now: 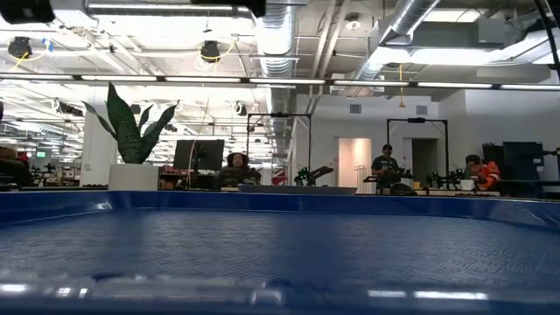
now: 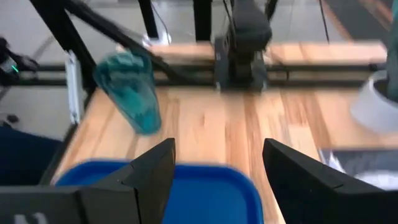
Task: Pick and place plate/cup/fork/spoon on tray
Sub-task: Put the blue cup on the blue serving tray
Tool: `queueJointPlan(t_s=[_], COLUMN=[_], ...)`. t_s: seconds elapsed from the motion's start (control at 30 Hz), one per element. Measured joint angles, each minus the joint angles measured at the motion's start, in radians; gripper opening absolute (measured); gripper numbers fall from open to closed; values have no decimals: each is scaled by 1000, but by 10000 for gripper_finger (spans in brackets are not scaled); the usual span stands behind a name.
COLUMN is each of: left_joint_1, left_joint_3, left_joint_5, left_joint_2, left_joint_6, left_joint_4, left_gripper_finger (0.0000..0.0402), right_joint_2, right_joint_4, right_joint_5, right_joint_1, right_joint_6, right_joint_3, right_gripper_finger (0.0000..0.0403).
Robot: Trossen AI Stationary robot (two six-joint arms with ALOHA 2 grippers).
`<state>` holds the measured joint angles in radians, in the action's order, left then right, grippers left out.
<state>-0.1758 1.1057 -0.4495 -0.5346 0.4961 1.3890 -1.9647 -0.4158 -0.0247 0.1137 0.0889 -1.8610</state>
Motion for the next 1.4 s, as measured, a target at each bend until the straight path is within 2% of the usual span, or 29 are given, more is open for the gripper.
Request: queueJointPlan(t_s=[0.2,0.4,0.53,0.6,0.73,0.97,1.07,1.17,1.27,1.4], left_joint_1=[43,103,224,302,474,799,929,1024,1085,1148], left_joint_3=[-3,-3,-3,-3,-3,-13,-67,-119,-131,-132], left_joint_5=[23,58,45,70,209,489,530,547,595,600], left_joint_2=[-26,-193,-330,-360,-357,-289,-305,-355,-398,-456], left_joint_6=[30,-49,-91,-86,64,458,601,677,727,795], left_joint_4=[9,-143,-137,-117,-112,-94,-117,-134,-128,-135], left_gripper_finger=[290,290,290,290,290,290,290,290,290,290], right_joint_2=[-5,-5,-5,-6,-6,-6,-5,-6,-6,-5], right_joint_4=[-31,-31,-80,-116,-165,-171,-171,-169,-162,-153], right_joint_5=[-2,-2,-2,-2,-2,-2,-2,-2,-3,-3], right_joint_1=[-2,-11,-12,-12,-6,-3,-4,-5,-6,-6], right_joint_6=[27,19,26,33,35,35,35,35,39,45], right_joint_3=[0,0,0,0,0,0,0,0,0,0], right_gripper_finger=[268,268,268,268,268,268,268,268,268,268])
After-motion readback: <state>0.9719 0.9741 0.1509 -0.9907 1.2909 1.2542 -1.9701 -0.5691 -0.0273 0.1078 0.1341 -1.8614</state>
